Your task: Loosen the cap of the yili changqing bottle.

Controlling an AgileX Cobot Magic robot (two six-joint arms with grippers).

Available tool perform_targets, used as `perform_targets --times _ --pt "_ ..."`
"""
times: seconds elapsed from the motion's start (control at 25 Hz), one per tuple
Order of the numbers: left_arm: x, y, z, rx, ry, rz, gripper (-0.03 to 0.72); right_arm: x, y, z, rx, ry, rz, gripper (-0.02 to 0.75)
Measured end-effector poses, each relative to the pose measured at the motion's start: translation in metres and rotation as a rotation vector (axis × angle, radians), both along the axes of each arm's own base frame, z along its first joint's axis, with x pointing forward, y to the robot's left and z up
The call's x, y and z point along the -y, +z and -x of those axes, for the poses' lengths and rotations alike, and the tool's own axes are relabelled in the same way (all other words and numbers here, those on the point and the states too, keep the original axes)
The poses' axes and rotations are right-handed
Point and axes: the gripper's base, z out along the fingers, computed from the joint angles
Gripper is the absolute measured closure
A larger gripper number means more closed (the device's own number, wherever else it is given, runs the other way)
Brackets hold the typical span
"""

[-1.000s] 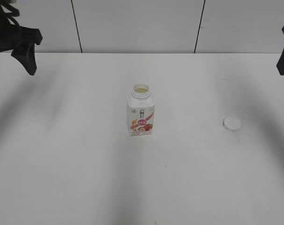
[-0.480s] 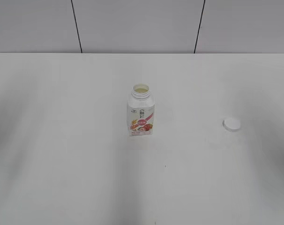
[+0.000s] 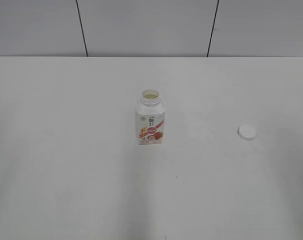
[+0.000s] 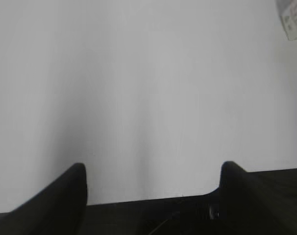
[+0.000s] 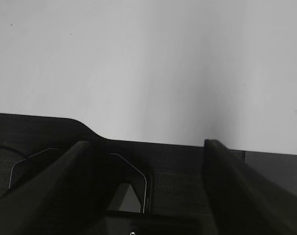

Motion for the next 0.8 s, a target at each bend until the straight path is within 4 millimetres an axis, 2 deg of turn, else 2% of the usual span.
perform_targets --times 0.12,0.32,0.52,0.8 --pt "-0.001 -0.003 0.033 0.144 -0.037 0.059 0.191 0.003 -0.011 0.018 0.049 -0.002 0.0 0.186" --pt "0.002 -0.011 0.071 0.315 -0.168 0.068 0.197 0.008 -0.017 0.05 0.238 -0.006 -0.02 0.186" --pt "0.003 -0.021 0.071 0.287 -0.208 0.034 0.197 0.014 -0.014 0.087 0.488 -0.008 -0.054 0.186" --pt "0.004 -0.022 0.067 0.317 -0.216 0.037 0.199 0.015 -0.015 0.093 0.528 -0.001 -0.052 0.186"
